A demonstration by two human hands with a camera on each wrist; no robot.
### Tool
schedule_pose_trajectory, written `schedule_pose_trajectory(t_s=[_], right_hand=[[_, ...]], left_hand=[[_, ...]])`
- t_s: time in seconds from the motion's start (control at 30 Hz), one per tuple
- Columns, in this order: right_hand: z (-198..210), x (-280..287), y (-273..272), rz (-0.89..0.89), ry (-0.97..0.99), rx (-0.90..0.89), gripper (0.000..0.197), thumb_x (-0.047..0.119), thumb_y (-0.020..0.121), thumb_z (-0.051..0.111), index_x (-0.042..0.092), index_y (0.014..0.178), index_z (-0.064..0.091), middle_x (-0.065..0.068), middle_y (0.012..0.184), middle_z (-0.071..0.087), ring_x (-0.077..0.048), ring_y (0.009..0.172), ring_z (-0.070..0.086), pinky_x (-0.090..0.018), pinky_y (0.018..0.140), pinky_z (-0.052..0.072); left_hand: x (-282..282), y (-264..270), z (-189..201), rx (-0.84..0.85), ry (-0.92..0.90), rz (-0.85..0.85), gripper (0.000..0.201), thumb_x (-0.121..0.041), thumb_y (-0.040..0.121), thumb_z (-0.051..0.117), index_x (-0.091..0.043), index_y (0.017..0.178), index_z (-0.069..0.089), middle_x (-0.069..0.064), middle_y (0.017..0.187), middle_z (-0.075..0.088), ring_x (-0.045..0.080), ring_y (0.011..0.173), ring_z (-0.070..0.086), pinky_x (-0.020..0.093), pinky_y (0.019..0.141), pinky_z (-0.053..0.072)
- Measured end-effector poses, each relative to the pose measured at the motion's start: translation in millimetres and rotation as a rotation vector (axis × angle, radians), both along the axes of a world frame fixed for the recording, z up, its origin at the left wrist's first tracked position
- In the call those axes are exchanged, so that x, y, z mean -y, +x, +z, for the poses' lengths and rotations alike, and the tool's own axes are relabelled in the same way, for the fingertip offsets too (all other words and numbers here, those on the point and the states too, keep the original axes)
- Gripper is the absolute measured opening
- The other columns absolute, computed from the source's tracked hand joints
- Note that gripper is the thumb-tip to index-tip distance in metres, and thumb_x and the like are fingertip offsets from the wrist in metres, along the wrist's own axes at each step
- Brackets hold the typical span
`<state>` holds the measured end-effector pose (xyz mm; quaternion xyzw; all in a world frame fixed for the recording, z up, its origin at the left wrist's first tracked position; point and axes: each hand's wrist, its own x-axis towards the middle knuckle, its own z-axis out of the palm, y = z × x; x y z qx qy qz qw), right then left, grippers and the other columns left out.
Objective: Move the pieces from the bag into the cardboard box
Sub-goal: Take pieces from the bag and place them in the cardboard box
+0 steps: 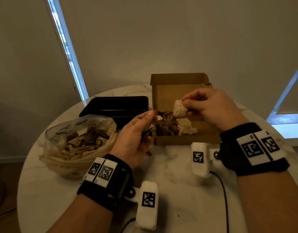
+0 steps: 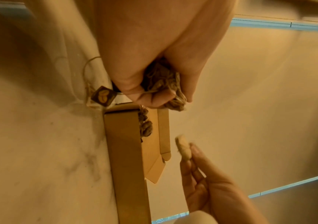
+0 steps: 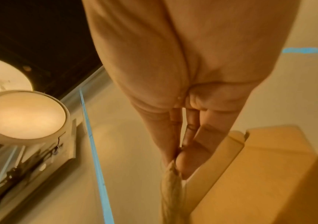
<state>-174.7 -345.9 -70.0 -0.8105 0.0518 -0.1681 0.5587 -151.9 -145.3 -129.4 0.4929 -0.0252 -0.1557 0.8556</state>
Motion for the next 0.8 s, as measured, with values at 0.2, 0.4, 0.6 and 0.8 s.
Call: schedule_pose_trajectory(t_s=[0.2,0.4,0.6,0.8], right_hand=[[-3,17,10,-0.045,-0.095,-0.345,0.004,0.005,0.090,0.073,0.008,0.091,0.073,-0.009,0.090,0.074,-0.016,0.074,0.069,-0.026,0.069,0.061],[-12,16,18,0.000,-0.209,-0.559,0.006,0.002,0.088,0.074,0.003,0.094,0.074,-0.010,0.086,0.073,-0.015,0.065,0.065,-0.021,0.058,0.059],[-16,17,22,0.011,-0.432,-0.546,0.010,0.007,0.091,0.073,0.010,0.100,0.075,-0.005,0.091,0.074,-0.014,0.076,0.068,-0.022,0.064,0.055],[-11,18,19,-0.036,-0.541,-0.457,0.007,0.021,0.092,0.074,0.024,0.098,0.071,-0.001,0.101,0.071,-0.018,0.090,0.066,-0.034,0.080,0.057]], left_hand=[[0,0,0,-0.027,0.004,0.001,0.032,-0.032,0.091,0.073,-0.016,0.119,0.072,0.003,0.104,0.073,0.005,0.069,0.064,0.017,0.052,0.044],[-2,0,-2,-0.027,0.005,-0.012,0.025,-0.035,0.089,0.073,-0.019,0.108,0.076,0.003,0.104,0.070,0.009,0.073,0.056,0.020,0.057,0.042],[-2,0,-3,-0.033,0.019,-0.010,0.025,-0.036,0.090,0.072,-0.018,0.107,0.075,0.003,0.102,0.069,0.009,0.071,0.056,0.019,0.056,0.043],[-1,2,-2,-0.065,0.001,-0.024,0.028,-0.042,0.094,0.068,-0.017,0.104,0.075,-0.001,0.094,0.069,0.007,0.063,0.055,0.019,0.054,0.041]])
